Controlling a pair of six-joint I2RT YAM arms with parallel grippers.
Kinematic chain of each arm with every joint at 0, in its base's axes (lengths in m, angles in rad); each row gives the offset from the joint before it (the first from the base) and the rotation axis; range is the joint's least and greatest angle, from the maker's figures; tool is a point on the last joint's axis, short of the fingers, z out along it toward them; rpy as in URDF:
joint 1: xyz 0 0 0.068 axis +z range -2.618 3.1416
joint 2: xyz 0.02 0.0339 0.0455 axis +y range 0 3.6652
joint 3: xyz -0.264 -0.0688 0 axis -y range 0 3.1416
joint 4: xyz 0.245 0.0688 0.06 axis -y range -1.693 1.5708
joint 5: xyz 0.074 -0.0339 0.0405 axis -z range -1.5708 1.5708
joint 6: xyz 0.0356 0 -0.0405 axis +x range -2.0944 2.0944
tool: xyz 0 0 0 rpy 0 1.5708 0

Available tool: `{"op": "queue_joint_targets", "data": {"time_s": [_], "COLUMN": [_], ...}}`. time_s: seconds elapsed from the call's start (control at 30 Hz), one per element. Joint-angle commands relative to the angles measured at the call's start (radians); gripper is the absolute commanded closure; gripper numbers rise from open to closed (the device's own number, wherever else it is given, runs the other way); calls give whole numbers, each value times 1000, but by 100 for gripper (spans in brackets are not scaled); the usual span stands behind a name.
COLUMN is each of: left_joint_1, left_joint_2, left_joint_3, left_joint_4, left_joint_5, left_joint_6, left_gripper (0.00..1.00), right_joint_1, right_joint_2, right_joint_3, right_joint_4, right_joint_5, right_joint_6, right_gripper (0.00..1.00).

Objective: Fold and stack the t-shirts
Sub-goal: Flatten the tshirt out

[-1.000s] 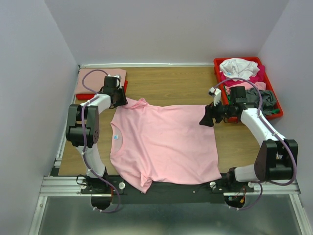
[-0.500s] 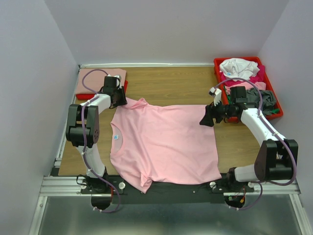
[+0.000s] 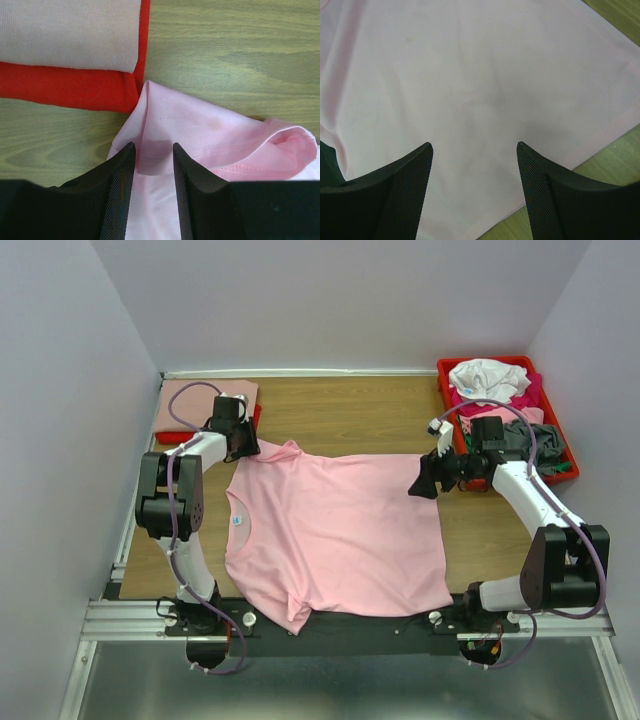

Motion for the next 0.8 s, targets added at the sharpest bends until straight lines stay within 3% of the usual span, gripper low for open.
{"op": "queue_joint_targets", "data": {"time_s": [0.0,0.3,0.6,0.77], "left_joint_1": [5,7,7,7], "left_joint_2": [29,44,-23,-78], "left_joint_3": [6,6,9,6], "left_joint_4": [-18,-17,-17,-14], "left_joint_5": [-2,22,68,116], "left_joint_6": [12,10,-2,-8], "left_gripper": [57,69,98,100], "right_joint_1": [-10,-12,-12,-13], "right_joint_2": [-3,-3,0,2], "right_joint_3": [-15,-15,-13,-15], "right_joint_4": [14,14,14,15], "right_joint_5": [-7,-7,-2,30], "right_joint_6": [5,7,5,-6], "right_gripper": [25,25,25,25]}}
